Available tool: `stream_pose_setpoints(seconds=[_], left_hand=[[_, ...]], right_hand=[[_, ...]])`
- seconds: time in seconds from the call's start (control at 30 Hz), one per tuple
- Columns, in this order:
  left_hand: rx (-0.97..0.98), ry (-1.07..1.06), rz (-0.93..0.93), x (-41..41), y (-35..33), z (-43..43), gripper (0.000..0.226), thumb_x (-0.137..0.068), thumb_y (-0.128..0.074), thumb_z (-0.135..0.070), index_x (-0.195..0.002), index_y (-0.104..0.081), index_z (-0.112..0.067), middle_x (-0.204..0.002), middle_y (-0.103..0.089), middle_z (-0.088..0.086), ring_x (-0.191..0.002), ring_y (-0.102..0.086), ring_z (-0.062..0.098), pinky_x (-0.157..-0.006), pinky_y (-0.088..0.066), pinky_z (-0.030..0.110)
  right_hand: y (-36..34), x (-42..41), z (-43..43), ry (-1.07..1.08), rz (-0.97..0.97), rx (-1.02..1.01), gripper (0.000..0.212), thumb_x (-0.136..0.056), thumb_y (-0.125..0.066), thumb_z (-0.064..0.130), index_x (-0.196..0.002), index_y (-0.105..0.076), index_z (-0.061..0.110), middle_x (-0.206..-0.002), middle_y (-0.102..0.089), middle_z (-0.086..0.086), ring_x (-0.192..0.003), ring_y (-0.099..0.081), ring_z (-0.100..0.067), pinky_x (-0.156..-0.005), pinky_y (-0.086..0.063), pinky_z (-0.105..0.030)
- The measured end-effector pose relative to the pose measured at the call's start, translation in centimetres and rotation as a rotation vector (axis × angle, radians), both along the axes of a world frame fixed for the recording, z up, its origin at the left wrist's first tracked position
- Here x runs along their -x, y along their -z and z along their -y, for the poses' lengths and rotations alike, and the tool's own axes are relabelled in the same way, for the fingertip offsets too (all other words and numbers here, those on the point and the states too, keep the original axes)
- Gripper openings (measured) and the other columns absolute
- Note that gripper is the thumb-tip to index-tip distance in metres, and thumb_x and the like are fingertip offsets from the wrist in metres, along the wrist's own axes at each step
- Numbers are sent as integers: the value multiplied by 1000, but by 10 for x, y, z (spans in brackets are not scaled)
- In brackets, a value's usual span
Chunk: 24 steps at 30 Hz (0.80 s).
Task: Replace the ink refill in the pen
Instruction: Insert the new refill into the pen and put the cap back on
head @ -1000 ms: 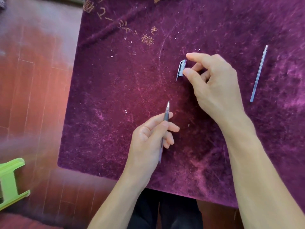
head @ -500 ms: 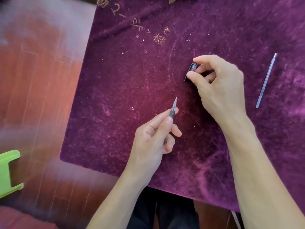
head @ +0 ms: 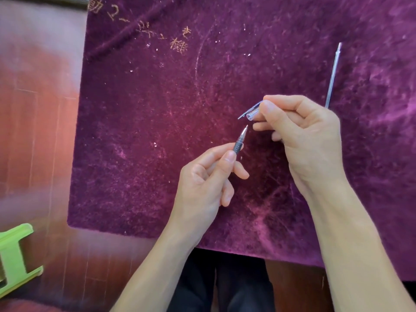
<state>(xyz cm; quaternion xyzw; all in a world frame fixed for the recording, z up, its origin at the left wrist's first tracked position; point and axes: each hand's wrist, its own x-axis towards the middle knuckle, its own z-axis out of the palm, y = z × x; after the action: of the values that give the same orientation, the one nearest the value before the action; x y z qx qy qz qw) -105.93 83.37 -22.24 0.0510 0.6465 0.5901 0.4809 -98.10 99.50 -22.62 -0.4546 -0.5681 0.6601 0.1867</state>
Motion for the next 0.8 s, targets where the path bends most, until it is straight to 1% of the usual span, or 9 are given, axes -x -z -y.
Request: stream_pose_setpoints(seconds=[0.23,0.43,0.53,0.7,0.8], left_hand=[[4,71,-35,-14,-2,-8,25,-104,-55,-25,-120,-73,-18,-79,-73,1,-39,-43,4,-45,-39,13],[-6,93,-32,-23,-1,-13,27,-104,-55,-23,-123,-72,-14,-79,-73,2,-39,-43,4,-45,-39,13],[-23,88,-21,-25,-2,-15,25,-104,-55,-24,-122,-72,-16,-80,-75,4,-39,-43,5,-44,-39,13],[-56,78,-3,-26,-4,-15,17,-102,-58,-26,-112,-71,-21,-84,-78,8,-38,-44,5,-43,-40,12],[-72,66,6,-26,-6,-14,15,-101,-59,-27,-107,-69,-18,-83,-78,9,-38,-43,5,-43,-39,12]], right_hand=[[-3,-30,-3,46,-71,27,11,-97,-78,14,-108,-79,13,-88,-85,1,-73,-80,-8,-67,-54,-10],[-5,-44,-5,16,-63,-35,13,-96,-79,14,-109,-80,14,-92,-85,1,-74,-79,-7,-68,-54,-9],[-7,-47,-4,-10,-67,-55,13,-96,-79,14,-108,-80,16,-91,-85,1,-74,-79,-7,-69,-53,-9],[-10,-50,2,-25,-87,-55,14,-95,-80,11,-106,-81,18,-93,-84,-3,-73,-79,-9,-73,-57,-15],[-11,-50,4,-29,-90,-63,13,-96,-79,11,-107,-80,17,-94,-84,-3,-73,-79,-8,-72,-56,-13]])
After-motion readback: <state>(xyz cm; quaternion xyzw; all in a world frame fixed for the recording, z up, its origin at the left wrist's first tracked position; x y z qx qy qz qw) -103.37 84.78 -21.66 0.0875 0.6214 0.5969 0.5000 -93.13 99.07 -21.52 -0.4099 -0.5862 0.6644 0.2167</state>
